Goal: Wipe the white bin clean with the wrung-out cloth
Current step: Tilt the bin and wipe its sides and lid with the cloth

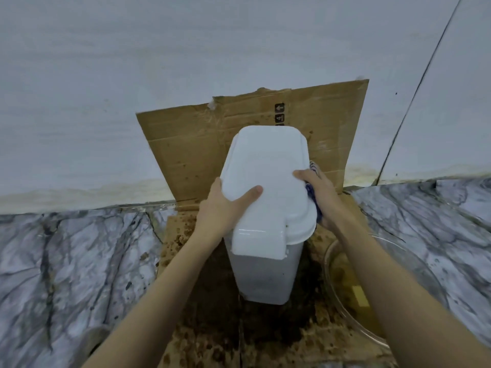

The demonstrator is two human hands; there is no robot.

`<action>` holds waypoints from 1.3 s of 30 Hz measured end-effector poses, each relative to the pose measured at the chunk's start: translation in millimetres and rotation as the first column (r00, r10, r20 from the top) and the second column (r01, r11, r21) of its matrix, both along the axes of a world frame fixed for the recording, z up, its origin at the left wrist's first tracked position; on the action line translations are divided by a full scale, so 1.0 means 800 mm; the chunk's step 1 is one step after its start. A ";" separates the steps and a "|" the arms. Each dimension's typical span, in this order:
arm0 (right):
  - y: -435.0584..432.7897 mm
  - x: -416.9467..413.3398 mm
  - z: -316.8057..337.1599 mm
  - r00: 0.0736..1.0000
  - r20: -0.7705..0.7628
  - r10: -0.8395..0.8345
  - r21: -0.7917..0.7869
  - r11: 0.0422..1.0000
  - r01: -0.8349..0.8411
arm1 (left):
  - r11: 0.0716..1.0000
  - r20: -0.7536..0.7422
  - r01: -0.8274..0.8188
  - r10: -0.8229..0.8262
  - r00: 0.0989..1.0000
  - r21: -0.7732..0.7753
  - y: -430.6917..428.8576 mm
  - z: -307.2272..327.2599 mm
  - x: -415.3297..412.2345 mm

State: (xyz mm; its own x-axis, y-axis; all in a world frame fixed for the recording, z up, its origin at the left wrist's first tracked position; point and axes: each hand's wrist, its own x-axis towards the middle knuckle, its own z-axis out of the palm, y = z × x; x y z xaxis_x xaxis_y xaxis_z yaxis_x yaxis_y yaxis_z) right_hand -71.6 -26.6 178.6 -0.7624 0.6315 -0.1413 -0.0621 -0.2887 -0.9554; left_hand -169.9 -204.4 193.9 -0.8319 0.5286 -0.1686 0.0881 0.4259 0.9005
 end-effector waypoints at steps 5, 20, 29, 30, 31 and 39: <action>0.023 0.011 -0.005 0.995 0.056 0.078 0.045 0.996 -0.081 | 0.999 -0.061 -0.032 0.034 0.998 0.030 0.009 -0.016 0.032; -0.002 0.042 -0.019 0.995 0.089 -0.047 0.061 0.997 0.042 | 0.991 -0.426 0.026 -0.080 0.901 -0.133 0.003 -0.007 0.053; -0.128 0.081 -0.026 0.909 0.059 -0.413 0.673 0.688 0.270 | 0.980 -0.468 0.109 -0.177 0.866 -0.167 0.000 0.000 0.056; -0.128 0.080 -0.022 0.908 0.084 -0.411 0.714 0.660 0.233 | 0.978 -0.462 0.106 -0.180 0.868 -0.180 0.000 0.001 0.054; -0.125 0.079 -0.017 0.908 0.121 -0.401 0.770 0.615 0.169 | 0.976 -0.453 0.100 -0.179 0.873 -0.194 -0.001 0.001 0.052; -0.072 0.021 0.042 0.753 0.543 -0.373 0.837 0.309 -0.451 | 0.982 -0.441 0.101 -0.162 0.883 -0.159 0.007 -0.003 0.057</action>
